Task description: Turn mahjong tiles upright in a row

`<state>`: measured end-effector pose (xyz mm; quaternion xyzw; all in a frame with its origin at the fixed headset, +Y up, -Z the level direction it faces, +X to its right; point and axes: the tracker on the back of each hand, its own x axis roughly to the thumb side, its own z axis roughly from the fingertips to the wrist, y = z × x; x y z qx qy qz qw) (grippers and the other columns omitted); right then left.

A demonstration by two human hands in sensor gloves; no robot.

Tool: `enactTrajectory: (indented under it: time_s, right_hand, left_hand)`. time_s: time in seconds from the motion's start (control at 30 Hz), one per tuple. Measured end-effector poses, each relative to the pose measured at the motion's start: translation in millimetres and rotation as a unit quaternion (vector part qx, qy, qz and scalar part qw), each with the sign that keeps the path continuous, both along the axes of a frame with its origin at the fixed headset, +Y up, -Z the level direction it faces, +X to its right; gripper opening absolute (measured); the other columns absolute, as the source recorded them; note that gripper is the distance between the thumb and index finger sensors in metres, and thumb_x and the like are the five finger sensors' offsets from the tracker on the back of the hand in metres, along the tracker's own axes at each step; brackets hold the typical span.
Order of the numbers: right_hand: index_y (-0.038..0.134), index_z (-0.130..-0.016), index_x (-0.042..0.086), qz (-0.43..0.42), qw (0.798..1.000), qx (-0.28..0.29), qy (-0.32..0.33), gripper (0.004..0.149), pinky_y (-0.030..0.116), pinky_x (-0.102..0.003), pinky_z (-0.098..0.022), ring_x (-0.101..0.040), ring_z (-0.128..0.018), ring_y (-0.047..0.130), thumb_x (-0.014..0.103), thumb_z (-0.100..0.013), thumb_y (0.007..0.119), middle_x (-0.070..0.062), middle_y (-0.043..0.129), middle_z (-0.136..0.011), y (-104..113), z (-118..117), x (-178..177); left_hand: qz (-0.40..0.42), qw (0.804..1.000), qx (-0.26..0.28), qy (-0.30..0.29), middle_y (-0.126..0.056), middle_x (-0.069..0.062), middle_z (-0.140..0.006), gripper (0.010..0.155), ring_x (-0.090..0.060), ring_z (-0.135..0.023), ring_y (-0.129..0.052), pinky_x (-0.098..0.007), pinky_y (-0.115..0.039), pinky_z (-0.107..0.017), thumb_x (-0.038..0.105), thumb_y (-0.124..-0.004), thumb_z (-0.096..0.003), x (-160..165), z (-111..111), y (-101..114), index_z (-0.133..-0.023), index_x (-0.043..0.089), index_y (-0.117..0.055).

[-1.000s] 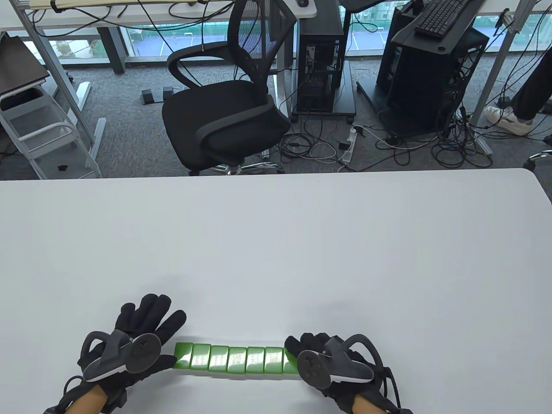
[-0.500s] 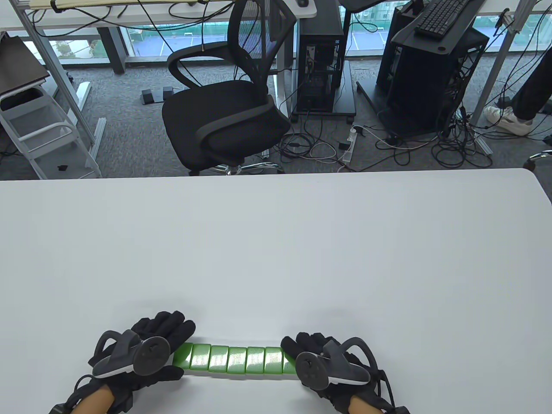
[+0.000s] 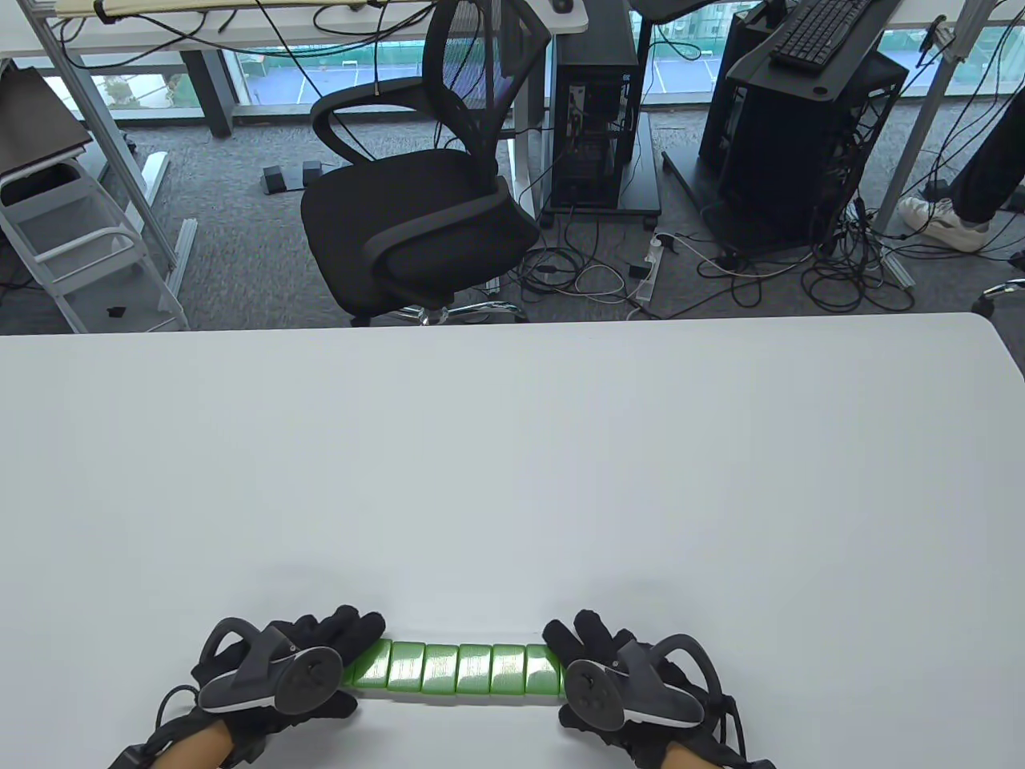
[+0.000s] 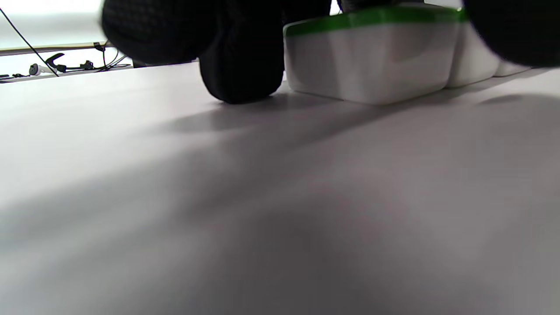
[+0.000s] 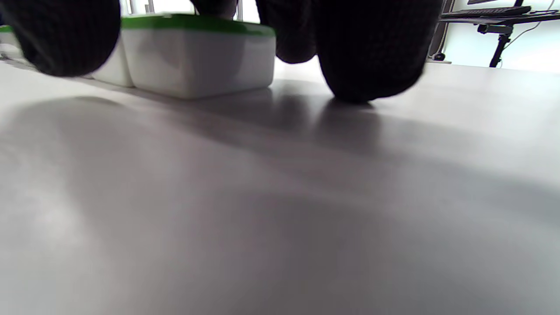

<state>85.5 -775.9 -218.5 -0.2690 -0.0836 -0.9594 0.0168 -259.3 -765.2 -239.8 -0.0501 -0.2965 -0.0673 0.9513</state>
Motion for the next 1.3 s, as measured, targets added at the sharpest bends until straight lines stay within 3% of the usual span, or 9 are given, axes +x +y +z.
enactTrajectory:
  time_s: [0.17,0.27,0.57,0.87,0.93,1.13,1.3]
  right_hand:
    - [0.022,-0.107,0.025,0.005,0.999,-0.031,0.012,0.086,0.080,-0.027,-0.037,-0.048,-0.050,0.069,0.062,-0.044,0.066,-0.018,0.040,-0.111,-7,1,-11]
    - [0.013,-0.107,0.025,0.020,0.998,-0.056,0.011,0.085,0.078,-0.023,-0.037,-0.046,-0.050,0.063,0.062,-0.048,0.062,-0.019,0.032,-0.112,-11,-1,-15]
    - [0.006,-0.107,0.018,0.045,0.997,-0.066,-0.016,0.082,0.075,-0.019,-0.037,-0.044,-0.050,0.059,0.064,-0.055,0.050,-0.020,0.025,-0.111,-14,-1,-23]
    - [0.007,-0.107,0.017,0.063,0.996,-0.060,-0.027,0.082,0.076,-0.019,-0.037,-0.045,-0.050,0.061,0.063,-0.055,0.050,-0.019,0.026,-0.111,-14,-1,-28]
    - [0.007,-0.107,0.017,0.052,0.996,-0.064,-0.026,0.082,0.075,-0.019,-0.037,-0.045,-0.050,0.061,0.062,-0.055,0.052,-0.019,0.026,-0.111,-14,-2,-26]
    - [0.010,-0.105,0.023,-0.022,0.996,-0.090,-0.003,0.083,0.076,-0.019,-0.040,-0.044,-0.052,0.058,0.051,-0.050,0.066,-0.017,0.018,-0.112,-10,-2,-10]
    - [0.022,-0.105,0.023,-0.088,0.991,-0.097,-0.003,0.078,0.080,-0.020,-0.042,-0.043,-0.053,0.061,0.040,-0.048,0.073,-0.018,0.027,-0.111,-6,-5,3]
  left_hand:
    - [-0.049,0.998,-0.017,0.018,-0.065,-0.001,-0.108,0.095,-0.030,-0.056,-0.092,-0.035,-0.083,-0.035,0.084,-0.061,-0.0278,19,0,-7,-0.107,0.038,-0.036]
    - [-0.076,0.997,-0.012,0.032,-0.062,0.002,-0.109,0.090,-0.026,-0.054,-0.091,-0.032,-0.083,-0.035,0.084,-0.056,-0.0325,22,-1,-9,-0.107,0.039,-0.033]
    - [-0.091,0.994,-0.032,0.046,-0.053,0.004,-0.112,0.087,-0.024,-0.055,-0.087,-0.028,-0.082,-0.038,0.086,-0.052,-0.0352,22,-1,-13,-0.107,0.043,-0.027]
    - [-0.104,0.992,-0.034,0.056,-0.050,0.005,-0.113,0.087,-0.025,-0.056,-0.085,-0.028,-0.081,-0.039,0.087,-0.048,-0.0372,24,1,-13,-0.108,0.042,-0.023]
    - [-0.093,0.993,-0.038,0.055,-0.049,0.004,-0.113,0.088,-0.025,-0.056,-0.085,-0.029,-0.081,-0.040,0.085,-0.052,-0.0365,22,1,-12,-0.108,0.042,-0.024]
    - [0.027,0.997,-0.066,0.032,-0.054,0.001,-0.112,0.091,-0.028,-0.057,-0.089,-0.034,-0.086,-0.039,0.064,-0.080,-0.0287,1,-2,-7,-0.104,0.043,-0.034]
    - [0.094,0.990,-0.102,0.020,-0.057,0.000,-0.111,0.086,-0.026,-0.061,-0.089,-0.033,-0.088,-0.042,0.051,-0.088,-0.0286,-17,-5,-6,-0.102,0.043,-0.045]
